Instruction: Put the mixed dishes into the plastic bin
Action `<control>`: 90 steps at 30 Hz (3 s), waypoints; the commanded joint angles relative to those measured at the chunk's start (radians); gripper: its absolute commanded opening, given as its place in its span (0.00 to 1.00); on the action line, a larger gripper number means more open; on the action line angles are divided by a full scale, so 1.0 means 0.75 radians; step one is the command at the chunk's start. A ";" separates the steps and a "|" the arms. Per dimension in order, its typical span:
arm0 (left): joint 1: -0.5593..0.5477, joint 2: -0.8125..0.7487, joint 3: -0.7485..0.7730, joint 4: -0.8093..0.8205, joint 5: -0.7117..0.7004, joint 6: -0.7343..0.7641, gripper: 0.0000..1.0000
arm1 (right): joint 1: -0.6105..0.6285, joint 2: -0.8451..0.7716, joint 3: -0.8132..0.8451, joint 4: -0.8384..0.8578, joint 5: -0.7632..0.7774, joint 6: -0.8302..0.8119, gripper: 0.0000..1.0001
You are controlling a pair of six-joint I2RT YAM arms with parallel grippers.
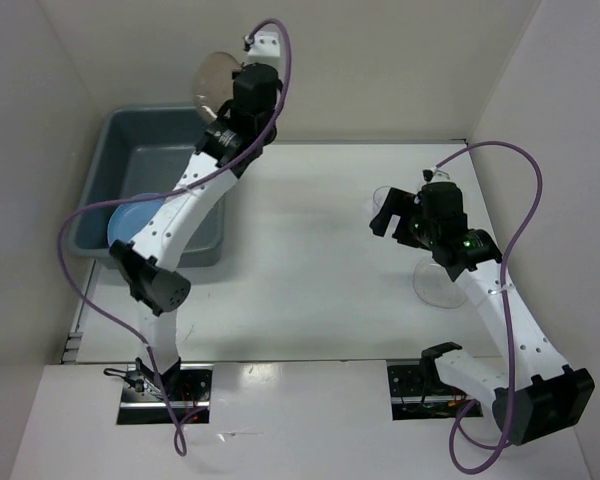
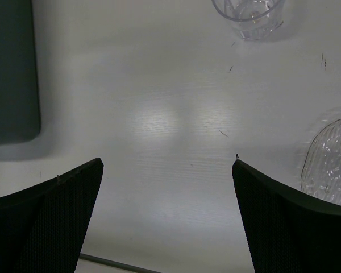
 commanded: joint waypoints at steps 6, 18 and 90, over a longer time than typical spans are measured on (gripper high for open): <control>0.021 -0.247 -0.654 0.071 -0.727 0.320 0.00 | -0.010 -0.068 0.019 0.056 -0.050 0.006 0.99; 0.440 -0.508 -1.126 -0.142 -0.146 -0.140 0.00 | -0.022 -0.104 -0.049 0.097 -0.124 0.045 0.99; 0.046 -0.207 -1.208 0.421 1.179 -0.723 0.52 | -0.537 1.014 0.614 0.142 0.085 0.098 0.00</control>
